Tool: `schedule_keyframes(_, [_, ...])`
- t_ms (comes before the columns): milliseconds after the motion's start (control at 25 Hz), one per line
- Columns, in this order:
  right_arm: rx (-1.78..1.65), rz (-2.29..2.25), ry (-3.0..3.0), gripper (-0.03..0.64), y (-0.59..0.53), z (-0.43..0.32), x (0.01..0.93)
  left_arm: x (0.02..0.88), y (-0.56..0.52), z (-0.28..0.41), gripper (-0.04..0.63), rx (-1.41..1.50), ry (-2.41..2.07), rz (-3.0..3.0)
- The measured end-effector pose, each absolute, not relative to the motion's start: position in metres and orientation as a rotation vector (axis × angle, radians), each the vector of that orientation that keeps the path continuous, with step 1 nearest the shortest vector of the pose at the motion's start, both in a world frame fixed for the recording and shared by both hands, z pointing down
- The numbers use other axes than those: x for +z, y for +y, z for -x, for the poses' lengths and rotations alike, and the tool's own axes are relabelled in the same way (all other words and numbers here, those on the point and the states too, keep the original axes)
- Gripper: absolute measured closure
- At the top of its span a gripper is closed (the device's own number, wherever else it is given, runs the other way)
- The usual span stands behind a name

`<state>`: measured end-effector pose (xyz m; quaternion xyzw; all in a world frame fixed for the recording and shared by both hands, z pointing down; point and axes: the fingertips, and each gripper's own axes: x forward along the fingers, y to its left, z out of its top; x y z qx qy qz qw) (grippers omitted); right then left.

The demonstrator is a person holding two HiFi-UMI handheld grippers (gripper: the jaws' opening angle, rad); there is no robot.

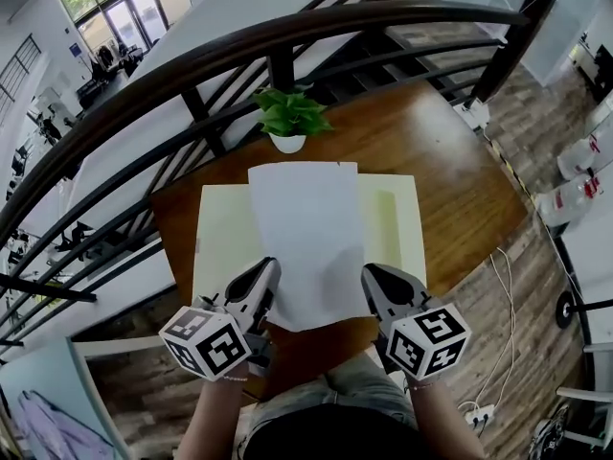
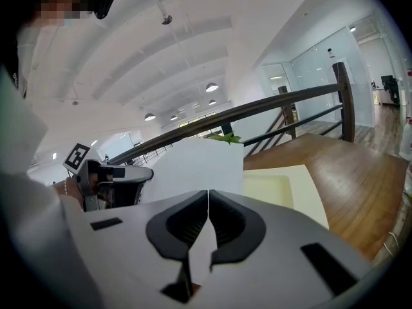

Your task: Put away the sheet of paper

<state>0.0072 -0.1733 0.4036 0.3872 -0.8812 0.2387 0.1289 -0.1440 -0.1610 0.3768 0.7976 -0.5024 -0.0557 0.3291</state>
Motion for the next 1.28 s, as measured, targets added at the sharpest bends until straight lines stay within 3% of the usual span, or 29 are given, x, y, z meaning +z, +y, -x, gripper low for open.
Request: schedule_keyframes(1280, [0.737, -1.003, -2.516, 0.588, -0.191, -0.003, 0.435, 0.456, -0.151, 0.214, 0.571, 0.088, -1.528, -1.858])
